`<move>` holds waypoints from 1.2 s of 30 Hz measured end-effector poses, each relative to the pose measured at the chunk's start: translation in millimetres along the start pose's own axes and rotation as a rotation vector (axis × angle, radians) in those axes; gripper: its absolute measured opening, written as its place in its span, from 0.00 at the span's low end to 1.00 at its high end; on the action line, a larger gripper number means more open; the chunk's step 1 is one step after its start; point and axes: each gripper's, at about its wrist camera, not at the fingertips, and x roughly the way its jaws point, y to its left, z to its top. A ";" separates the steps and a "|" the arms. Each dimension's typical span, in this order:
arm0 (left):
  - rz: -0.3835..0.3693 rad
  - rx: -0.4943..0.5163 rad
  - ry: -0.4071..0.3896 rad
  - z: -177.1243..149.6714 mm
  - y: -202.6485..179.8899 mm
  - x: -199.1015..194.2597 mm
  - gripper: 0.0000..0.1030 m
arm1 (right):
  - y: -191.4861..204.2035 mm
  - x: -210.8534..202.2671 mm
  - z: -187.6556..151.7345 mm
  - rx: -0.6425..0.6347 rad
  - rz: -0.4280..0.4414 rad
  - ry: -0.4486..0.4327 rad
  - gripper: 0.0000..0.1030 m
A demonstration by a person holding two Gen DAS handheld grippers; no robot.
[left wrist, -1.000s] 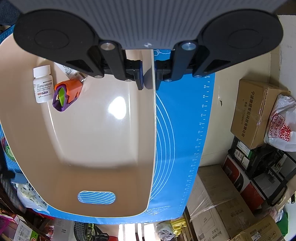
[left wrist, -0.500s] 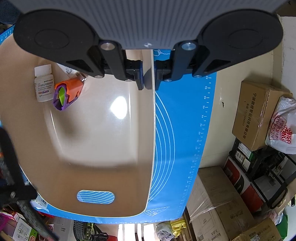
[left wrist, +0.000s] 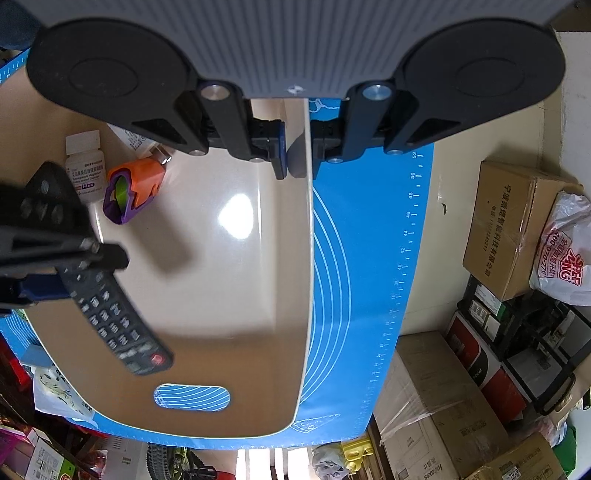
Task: Organize rigid objects
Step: 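Carry the remote over the basket and open the right gripper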
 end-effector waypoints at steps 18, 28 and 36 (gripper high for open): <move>0.005 0.000 0.003 1.0 -1.8 0.2 0.11 | 17.4 5.7 0.0 -0.130 -0.032 0.044 0.58; 0.006 -0.002 0.007 2.1 -1.0 -0.5 0.11 | -32.8 -32.5 25.8 -0.005 0.043 -0.069 0.72; 0.007 -0.004 0.012 3.3 0.1 -0.1 0.11 | -121.9 -65.9 38.3 0.025 -0.045 -0.112 0.73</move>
